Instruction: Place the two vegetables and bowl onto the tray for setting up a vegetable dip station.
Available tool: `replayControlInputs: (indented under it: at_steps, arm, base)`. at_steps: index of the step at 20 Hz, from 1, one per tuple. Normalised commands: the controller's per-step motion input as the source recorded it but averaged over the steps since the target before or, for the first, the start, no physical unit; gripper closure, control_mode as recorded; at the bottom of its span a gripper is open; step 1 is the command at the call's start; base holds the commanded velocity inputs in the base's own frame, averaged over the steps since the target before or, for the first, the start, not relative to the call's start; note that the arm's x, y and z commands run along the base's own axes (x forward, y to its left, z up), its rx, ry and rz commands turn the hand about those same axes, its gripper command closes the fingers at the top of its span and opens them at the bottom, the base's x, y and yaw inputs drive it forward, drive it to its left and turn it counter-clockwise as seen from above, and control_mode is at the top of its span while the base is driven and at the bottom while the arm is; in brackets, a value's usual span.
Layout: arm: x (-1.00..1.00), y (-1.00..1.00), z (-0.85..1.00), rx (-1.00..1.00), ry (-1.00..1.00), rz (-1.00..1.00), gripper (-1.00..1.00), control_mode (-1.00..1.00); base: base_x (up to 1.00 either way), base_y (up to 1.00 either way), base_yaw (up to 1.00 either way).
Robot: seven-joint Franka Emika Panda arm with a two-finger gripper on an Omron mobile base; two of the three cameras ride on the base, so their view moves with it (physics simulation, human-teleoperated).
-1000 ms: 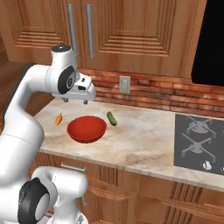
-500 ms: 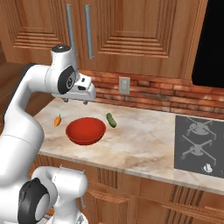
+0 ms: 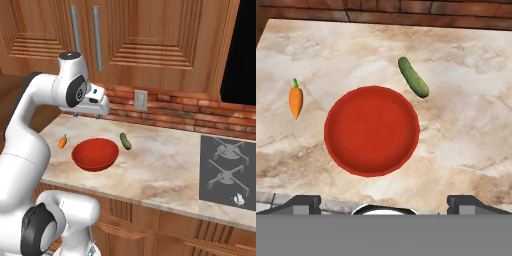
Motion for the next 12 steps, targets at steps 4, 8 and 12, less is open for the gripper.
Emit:
replayControlInputs:
  at_steps: [4,8,12]
  arm:
    - [0.0,0.0,0.0,0.0,0.0,0.0,-1.0,1.0]
    - [0.0,0.0,0.0,0.0,0.0,0.0,-1.0,1.0]
    - [0.0,0.0,0.0,0.0,0.0,0.0,-1.0,1.0]
  base:
    - [0.19,0.05,0.0]
    - [0.04,0.01,0.0]
    - [0.0,0.0,0.0]
